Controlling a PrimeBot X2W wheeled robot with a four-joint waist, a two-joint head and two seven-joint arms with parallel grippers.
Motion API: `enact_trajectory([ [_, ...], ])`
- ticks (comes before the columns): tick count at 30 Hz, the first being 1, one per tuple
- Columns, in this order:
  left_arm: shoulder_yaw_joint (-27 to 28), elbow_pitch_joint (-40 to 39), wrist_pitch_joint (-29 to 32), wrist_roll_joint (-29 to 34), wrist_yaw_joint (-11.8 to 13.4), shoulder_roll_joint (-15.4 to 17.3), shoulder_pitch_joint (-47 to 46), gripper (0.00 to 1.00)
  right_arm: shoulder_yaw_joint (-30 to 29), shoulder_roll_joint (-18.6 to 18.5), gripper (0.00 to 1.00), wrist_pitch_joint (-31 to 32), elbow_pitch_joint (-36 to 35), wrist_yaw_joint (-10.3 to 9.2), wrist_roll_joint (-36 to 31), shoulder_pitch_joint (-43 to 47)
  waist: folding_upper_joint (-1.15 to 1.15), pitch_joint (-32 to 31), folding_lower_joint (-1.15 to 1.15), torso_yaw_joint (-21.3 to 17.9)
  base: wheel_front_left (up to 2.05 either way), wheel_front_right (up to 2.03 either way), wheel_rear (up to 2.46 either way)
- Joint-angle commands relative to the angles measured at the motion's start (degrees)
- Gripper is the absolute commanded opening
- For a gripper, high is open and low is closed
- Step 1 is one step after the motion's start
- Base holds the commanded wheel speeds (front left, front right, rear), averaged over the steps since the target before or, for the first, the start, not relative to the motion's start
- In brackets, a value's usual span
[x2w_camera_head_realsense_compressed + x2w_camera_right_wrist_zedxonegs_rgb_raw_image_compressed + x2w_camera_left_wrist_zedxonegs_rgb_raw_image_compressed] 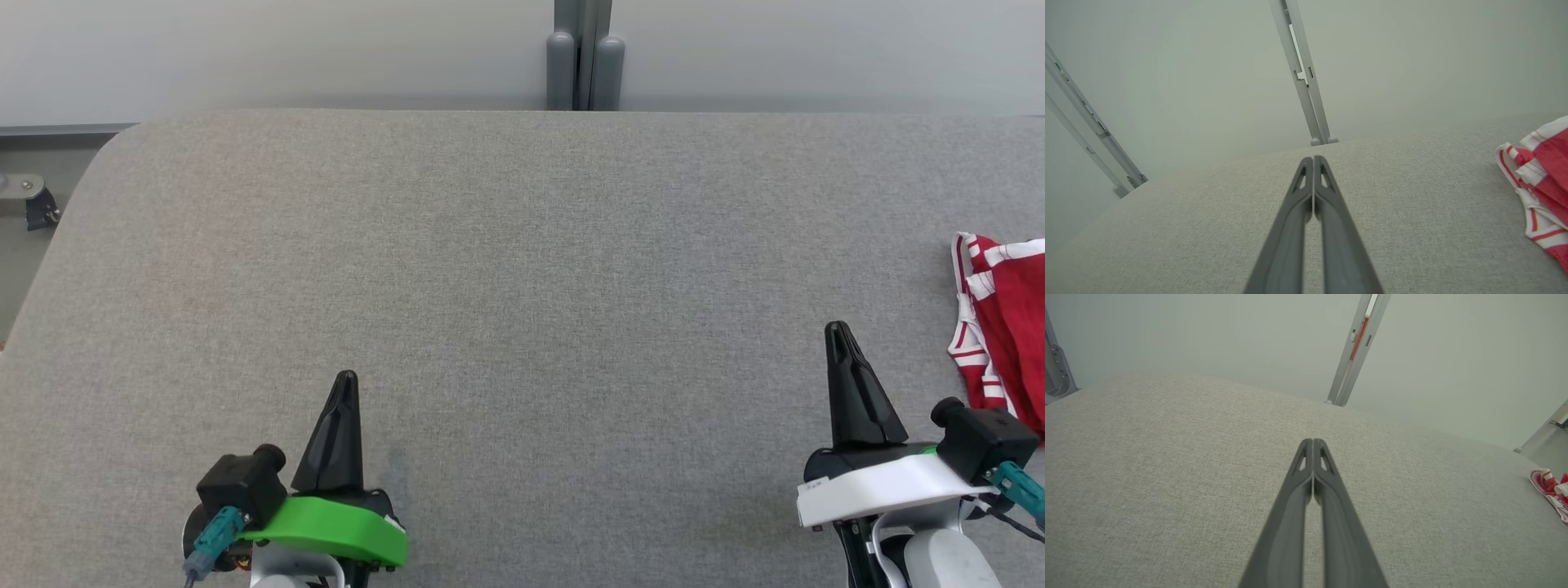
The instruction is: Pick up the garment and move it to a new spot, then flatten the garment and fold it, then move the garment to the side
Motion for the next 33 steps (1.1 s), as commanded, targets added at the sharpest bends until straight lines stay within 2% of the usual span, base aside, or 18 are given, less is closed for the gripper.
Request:
enact_trajectory([
  [1,0.61,-0.69,0.34,-2.84,-0.48,0.49,-0.57,0.0,-0.06,-0.53,0.0,0.42,-0.38,-0.01,2.9,-1.04,0.0,-0.09,0.0,-0.08,0.0,0.0,0.0],
  [16,3.16,0.79,3.2,-17.53,-1.94,1.33,-1.45,0.0,-0.32,-1.31,0.0,3.42,2.06,-0.02,18.53,-2.12,0.0,-0.84,0.0,-0.73,0.0,0.0,0.0],
  [33,5.97,1.56,6.19,-31.18,-3.18,1.9,-2.05,0.0,-0.92,-1.79,0.0,6.57,4.24,-0.03,33.03,-3.02,0.0,-1.68,0.0,-1.48,0.0,0.0,0.0],
])
